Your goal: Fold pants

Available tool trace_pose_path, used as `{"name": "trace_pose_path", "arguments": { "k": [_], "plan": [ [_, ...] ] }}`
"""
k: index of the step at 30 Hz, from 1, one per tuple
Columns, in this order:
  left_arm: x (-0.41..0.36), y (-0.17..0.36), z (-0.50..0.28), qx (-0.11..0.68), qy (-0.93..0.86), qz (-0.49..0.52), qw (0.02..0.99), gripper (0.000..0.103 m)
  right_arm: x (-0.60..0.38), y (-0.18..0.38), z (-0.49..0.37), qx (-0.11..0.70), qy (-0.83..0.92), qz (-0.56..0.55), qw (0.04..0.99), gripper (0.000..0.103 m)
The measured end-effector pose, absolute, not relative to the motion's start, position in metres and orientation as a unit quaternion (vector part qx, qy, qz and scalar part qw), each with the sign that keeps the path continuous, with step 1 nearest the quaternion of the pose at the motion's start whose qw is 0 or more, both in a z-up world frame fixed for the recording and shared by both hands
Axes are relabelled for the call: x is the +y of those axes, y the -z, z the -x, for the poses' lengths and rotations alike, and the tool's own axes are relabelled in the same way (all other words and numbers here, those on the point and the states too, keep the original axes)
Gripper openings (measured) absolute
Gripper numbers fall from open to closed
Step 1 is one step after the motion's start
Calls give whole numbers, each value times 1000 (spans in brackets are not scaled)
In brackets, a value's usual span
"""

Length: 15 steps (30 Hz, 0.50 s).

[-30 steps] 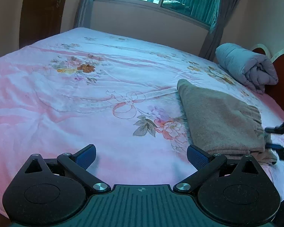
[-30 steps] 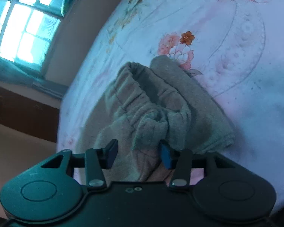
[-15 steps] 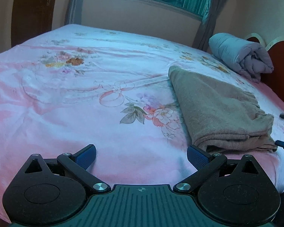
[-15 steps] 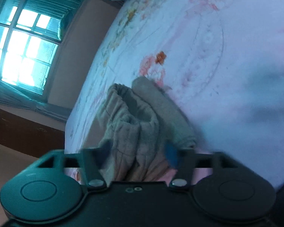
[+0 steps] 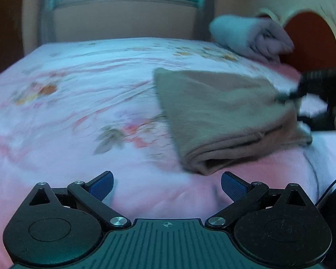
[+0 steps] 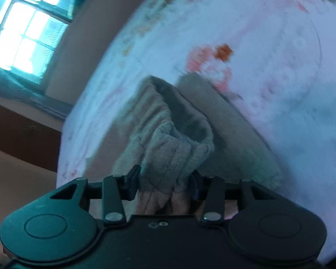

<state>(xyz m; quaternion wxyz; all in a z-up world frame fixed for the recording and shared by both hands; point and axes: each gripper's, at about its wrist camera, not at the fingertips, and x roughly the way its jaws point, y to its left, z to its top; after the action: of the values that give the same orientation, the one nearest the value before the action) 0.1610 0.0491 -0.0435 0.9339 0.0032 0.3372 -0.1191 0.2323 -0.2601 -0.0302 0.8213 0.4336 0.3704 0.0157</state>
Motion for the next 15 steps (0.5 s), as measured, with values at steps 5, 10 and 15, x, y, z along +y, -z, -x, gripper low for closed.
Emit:
{"name": "trace_pose_path", "arguments": {
  "k": [5, 10, 15],
  "plan": [
    [38, 51, -196, 371, 71, 8, 926, 101, -257, 9, -227, 338, -45, -439, 831, 33],
    [51, 54, -195, 364, 50, 46, 929, 102, -264, -16, -215, 284, -67, -437, 851, 32],
    [48, 57, -196, 376, 52, 39, 924, 102, -298, 57, -203, 336, -5, -470, 816, 30]
  ]
}}
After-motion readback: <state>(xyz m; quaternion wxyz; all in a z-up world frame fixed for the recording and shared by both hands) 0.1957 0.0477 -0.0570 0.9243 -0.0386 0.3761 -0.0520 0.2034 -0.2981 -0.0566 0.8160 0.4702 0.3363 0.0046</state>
